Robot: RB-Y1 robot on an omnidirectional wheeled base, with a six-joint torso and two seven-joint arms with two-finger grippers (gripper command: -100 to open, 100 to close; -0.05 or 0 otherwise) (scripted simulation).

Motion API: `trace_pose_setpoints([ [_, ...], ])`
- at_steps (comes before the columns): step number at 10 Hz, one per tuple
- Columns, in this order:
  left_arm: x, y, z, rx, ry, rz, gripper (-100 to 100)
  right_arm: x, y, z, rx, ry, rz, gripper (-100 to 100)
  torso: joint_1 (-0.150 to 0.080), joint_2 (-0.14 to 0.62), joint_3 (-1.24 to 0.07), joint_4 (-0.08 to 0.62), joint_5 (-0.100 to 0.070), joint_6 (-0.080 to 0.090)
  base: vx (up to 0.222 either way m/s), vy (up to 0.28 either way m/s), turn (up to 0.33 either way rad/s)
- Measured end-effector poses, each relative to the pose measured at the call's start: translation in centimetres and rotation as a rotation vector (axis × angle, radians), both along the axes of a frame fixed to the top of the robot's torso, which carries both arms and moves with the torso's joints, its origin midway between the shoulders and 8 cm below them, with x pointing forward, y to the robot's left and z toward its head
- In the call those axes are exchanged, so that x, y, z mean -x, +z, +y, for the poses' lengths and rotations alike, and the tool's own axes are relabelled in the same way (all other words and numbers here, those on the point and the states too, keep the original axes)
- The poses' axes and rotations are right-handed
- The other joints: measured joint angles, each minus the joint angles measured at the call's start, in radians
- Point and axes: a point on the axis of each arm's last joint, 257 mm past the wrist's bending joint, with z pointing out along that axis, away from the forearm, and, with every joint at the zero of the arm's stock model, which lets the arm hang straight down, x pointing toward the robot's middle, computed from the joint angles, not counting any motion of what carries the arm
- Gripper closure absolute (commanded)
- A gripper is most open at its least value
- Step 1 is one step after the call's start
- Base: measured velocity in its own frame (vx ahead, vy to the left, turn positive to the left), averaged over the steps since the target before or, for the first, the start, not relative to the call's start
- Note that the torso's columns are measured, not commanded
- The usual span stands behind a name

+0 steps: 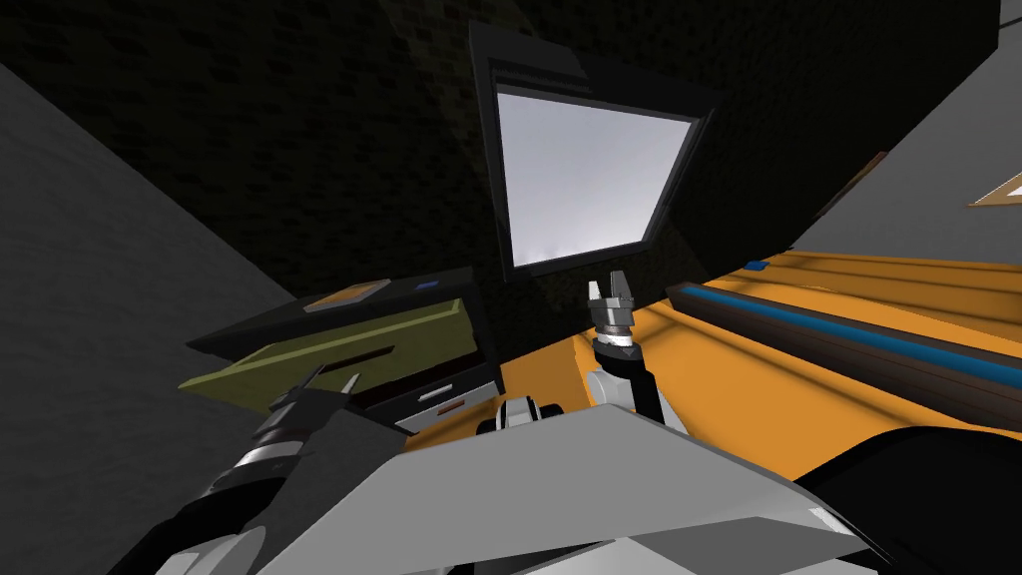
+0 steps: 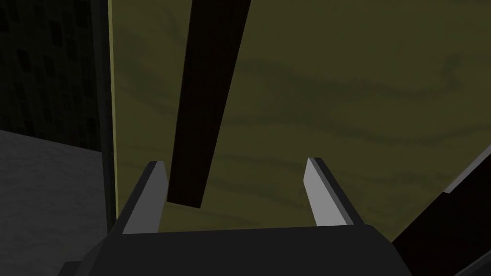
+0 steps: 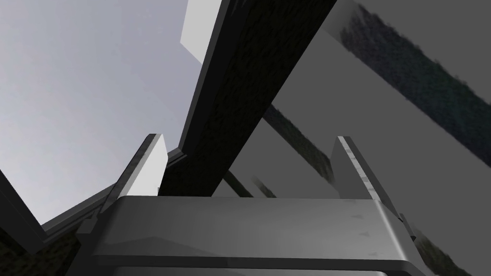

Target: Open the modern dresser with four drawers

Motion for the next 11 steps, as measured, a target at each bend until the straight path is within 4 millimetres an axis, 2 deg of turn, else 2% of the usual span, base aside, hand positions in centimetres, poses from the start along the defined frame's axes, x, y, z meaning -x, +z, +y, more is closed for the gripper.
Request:
trace_pose_setpoints([
  [2,0.3,0.4,1.9,-0.008,0.013,-0.002,100,0.0,0.0,0.0,0.000,0.000,0.000,0,0.003,-0.003,-0.001,-0.001,0.002,0.002,-0.016,-0.068,-0.038],
  [4,0.8,2.2,4.3,-0.008,0.027,-0.030,100,0.0,0.0,0.0,0.000,0.000,0.000,0,-0.002,-0.003,-0.001,-0.001,0.000,0.002,-0.017,-0.085,-0.015],
  [6,1.0,2.2,5.6,-0.019,0.040,-0.018,100,0.0,0.0,0.0,0.000,0.000,0.000,0,0.004,-0.003,-0.002,-0.001,0.001,0.002,0.000,-0.054,-0.070],
  [8,1.6,3.8,7.9,-0.015,0.051,-0.034,100,0.0,0.0,0.0,0.000,0.000,0.000,0,-0.005,0.004,0.000,0.006,-0.009,-0.002,-0.011,-0.100,-0.013],
  [9,1.6,3.8,8.7,-0.021,0.058,-0.031,100,0.0,0.0,0.0,0.000,0.000,0.000,0,-0.004,0.007,0.003,0.007,-0.009,-0.003,-0.003,-0.022,0.008],
  [11,1.6,4.0,8.5,-0.024,0.052,-0.036,100,0.0,0.0,0.0,0.000,0.000,0.000,0,-0.004,0.012,0.005,0.008,-0.008,-0.003,-0.145,-0.009,0.059],
])
